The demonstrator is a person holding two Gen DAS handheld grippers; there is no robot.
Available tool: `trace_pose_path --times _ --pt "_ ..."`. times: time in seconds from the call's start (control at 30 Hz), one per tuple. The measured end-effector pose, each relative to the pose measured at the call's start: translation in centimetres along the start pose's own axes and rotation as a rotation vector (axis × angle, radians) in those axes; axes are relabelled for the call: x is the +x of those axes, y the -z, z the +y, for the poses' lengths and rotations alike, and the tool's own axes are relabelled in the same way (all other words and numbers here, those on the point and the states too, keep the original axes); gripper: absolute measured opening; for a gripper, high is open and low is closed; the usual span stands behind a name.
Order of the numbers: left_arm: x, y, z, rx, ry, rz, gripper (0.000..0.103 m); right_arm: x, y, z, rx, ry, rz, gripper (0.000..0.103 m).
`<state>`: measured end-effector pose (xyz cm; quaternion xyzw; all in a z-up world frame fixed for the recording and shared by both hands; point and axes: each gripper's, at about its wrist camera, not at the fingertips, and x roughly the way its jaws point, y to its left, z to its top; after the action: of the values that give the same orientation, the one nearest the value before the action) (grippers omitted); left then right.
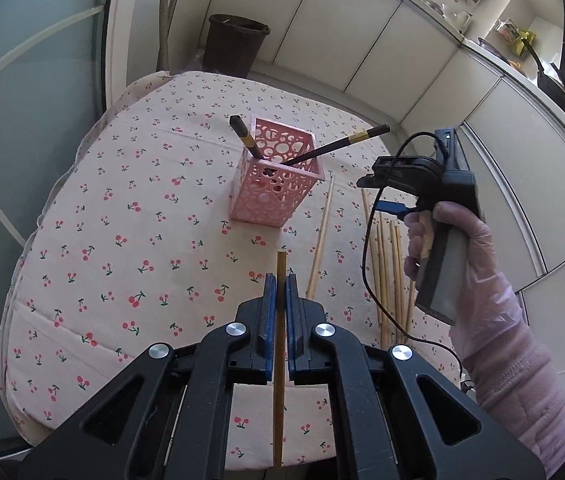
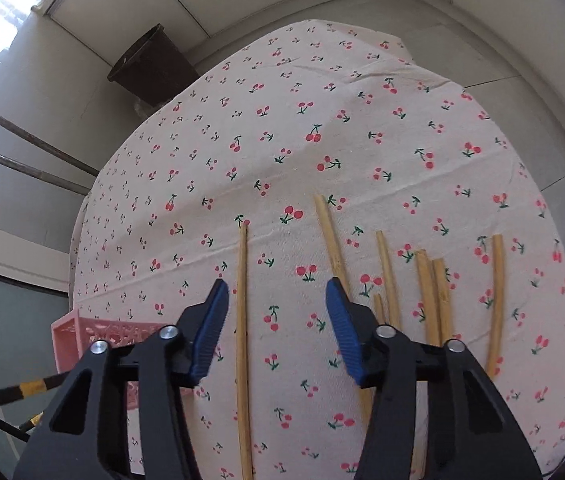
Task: Organize utensils
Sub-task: 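Grasp a wooden chopstick with the right tool while the left tool holds its chopstick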
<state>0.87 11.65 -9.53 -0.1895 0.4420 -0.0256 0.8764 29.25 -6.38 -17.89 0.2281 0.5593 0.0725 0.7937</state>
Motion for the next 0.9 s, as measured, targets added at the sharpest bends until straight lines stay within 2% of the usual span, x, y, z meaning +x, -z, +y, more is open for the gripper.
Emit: trace_pose_path --times 0.17,0.3,0.37,0.43,0.47,0.5,0.53,0.57,0.7,0.9 --pt "0.2 0.0 -0.4 0.016 0.012 0.018 0.004 1.7 -1.6 1.3 -0.064 0.010 -0.025 0.043" --pt "0.6 -0.2 -0.5 0.013 0.020 0.035 0.004 3.3 -2.1 2.5 -0.122 0.010 -0.009 0.043" --pt "0.9 -0.3 -0.4 0.012 0.018 0.046 0.004 4.5 -2.2 2.8 -0.132 0.036 0.005 0.043" --pt "1.2 -0.3 -0.3 0.006 0.020 0.057 0.004 4.7 -2.1 3.3 -0.171 0.068 -0.029 0.043" --pt "1.3 -0.3 -0.2 0.003 0.021 0.063 0.004 4.8 -2.1 3.6 -0.191 0.113 -0.039 0.036" --pt "1.4 -0.4 -0.1 0.002 0.020 0.066 0.004 4.8 -2.0 3.7 -0.201 0.142 -0.046 0.019" --pt "1.4 -0.4 0.0 0.000 0.020 0.068 0.004 4.8 -1.9 3.4 -0.201 0.125 -0.039 0.010" --pt "1.4 -0.4 0.0 -0.001 0.021 0.069 0.004 4.8 -1.9 3.0 -0.194 0.103 -0.032 0.007" --pt "1.1 -0.5 -0.1 0.002 0.029 0.062 0.004 3.9 -1.4 1.7 -0.186 0.083 0.000 0.004" --pt "0.1 -0.5 -0.6 0.015 0.032 0.022 0.004 0.8 0.8 0.9 -0.245 0.110 -0.051 0.004"
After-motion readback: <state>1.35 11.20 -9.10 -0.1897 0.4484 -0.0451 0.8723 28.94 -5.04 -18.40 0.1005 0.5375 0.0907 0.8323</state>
